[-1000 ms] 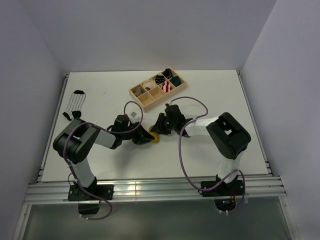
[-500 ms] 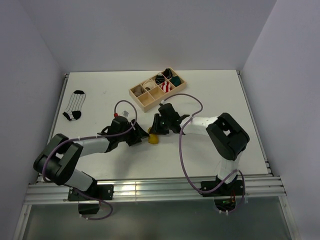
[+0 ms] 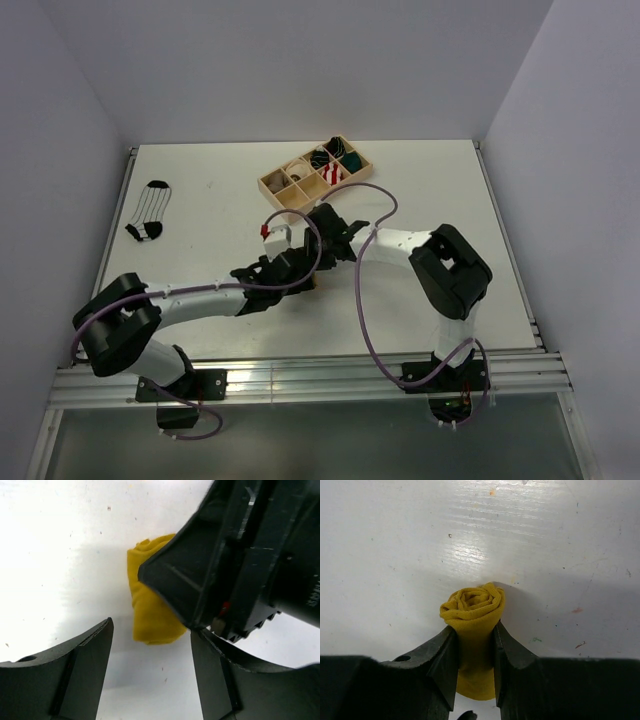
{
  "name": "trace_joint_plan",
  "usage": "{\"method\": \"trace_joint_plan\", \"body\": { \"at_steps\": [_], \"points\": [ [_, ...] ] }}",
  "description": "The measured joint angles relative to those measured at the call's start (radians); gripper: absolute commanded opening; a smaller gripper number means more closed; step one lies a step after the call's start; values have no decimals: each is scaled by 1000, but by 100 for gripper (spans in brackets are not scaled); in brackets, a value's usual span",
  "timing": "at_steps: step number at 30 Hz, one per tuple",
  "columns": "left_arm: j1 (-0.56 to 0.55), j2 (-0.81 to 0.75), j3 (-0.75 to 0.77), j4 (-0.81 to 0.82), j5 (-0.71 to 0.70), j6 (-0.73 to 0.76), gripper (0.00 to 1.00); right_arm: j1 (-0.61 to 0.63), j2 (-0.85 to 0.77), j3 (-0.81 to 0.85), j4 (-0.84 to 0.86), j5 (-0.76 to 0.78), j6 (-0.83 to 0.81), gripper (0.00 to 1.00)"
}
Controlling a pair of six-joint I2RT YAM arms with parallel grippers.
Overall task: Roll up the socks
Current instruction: Pick up the sock at the center of the board, then place the sock in the storage box.
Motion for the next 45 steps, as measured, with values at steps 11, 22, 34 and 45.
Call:
{"method": "trace_joint_plan", "body": {
  "at_steps": [11, 22, 34, 45],
  "points": [
    [-109, 128, 29, 54, -224, 3, 65, 2, 20, 40, -61, 4, 34, 6],
    [-121, 144, -16, 158, -286, -1, 64, 0, 23, 20, -13, -42, 60, 0],
    [-4, -271, -95, 61, -214, -14, 83, -126, -41, -32, 60, -49, -59, 0],
    [468, -377, 53, -201, 104, 127, 93, -227, -43, 159, 139, 26, -174, 0]
  ]
}}
